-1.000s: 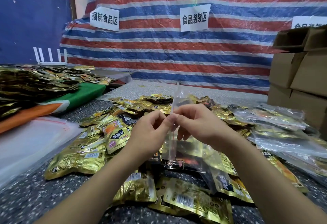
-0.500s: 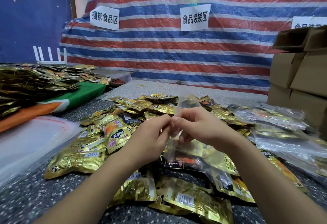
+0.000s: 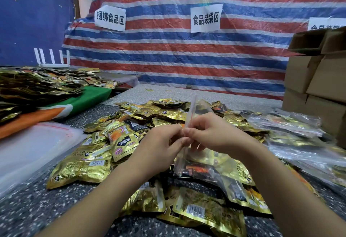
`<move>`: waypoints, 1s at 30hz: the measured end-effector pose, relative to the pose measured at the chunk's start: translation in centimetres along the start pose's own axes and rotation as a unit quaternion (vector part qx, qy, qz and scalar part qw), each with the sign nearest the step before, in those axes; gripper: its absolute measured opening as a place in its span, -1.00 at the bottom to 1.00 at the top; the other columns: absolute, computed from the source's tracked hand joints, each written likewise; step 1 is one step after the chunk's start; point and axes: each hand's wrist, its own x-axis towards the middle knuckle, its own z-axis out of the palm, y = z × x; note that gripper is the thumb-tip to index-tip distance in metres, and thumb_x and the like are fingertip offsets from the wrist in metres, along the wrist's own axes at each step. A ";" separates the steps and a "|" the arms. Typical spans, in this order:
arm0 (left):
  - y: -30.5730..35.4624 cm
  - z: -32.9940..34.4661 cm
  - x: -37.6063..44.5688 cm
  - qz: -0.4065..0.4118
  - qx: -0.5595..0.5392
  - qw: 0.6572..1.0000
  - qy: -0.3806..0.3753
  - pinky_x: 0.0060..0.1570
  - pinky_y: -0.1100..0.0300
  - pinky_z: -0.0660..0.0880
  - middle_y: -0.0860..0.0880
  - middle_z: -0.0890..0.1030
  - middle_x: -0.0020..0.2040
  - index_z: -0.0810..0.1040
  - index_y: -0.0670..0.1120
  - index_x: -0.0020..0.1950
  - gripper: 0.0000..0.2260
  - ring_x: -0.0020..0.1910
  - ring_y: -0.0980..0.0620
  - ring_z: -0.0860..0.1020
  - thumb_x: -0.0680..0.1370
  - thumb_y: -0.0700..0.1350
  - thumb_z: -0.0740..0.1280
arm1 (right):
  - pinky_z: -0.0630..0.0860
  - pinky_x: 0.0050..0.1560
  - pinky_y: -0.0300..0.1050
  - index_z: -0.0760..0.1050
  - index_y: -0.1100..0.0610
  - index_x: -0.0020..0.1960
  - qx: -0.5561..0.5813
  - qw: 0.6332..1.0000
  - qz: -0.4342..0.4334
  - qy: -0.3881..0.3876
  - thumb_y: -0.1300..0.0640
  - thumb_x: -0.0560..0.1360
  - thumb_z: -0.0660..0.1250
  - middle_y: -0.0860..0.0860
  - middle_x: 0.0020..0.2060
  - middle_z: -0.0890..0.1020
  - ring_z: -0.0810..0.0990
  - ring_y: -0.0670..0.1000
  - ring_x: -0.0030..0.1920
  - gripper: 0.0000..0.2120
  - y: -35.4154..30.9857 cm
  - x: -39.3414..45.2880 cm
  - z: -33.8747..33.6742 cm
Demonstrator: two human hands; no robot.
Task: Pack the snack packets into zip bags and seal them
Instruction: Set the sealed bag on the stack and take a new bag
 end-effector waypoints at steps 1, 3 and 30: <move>0.0 0.0 0.0 -0.001 0.003 1.000 -0.001 -0.36 0.18 0.28 0.16 0.46 -0.39 0.44 0.11 -0.29 -0.78 -0.35 0.20 0.40 0.53 0.04 0.37 | 0.58 -0.29 -0.19 0.62 0.16 -0.14 0.014 1.000 0.005 -0.011 0.15 0.64 0.28 0.02 -0.33 0.70 0.68 -0.06 -0.32 -0.77 0.0 -0.1 -0.2; -0.1 0.1 0.0 -0.007 0.011 1.000 -0.001 -0.37 0.20 0.28 0.15 0.47 -0.38 0.48 0.04 -0.25 -0.80 -0.35 0.19 0.41 0.51 0.10 0.33 | 0.57 -0.27 -0.21 0.62 0.18 -0.11 0.025 0.999 0.010 -0.024 0.16 0.64 0.28 0.03 -0.31 0.70 0.69 -0.06 -0.30 -0.78 0.2 -0.1 -0.4; 0.2 -1.9 0.9 -0.222 -0.257 0.937 0.080 -0.45 0.22 0.34 -0.01 0.60 -0.41 0.59 -0.19 -0.19 -0.72 -0.51 0.06 0.41 0.65 -0.12 0.23 | 0.32 -0.45 -0.17 0.43 0.10 -0.49 0.143 0.984 0.022 0.107 0.27 0.53 0.27 0.03 -0.55 0.44 0.40 -0.02 -0.51 -0.59 1.2 -0.3 -3.5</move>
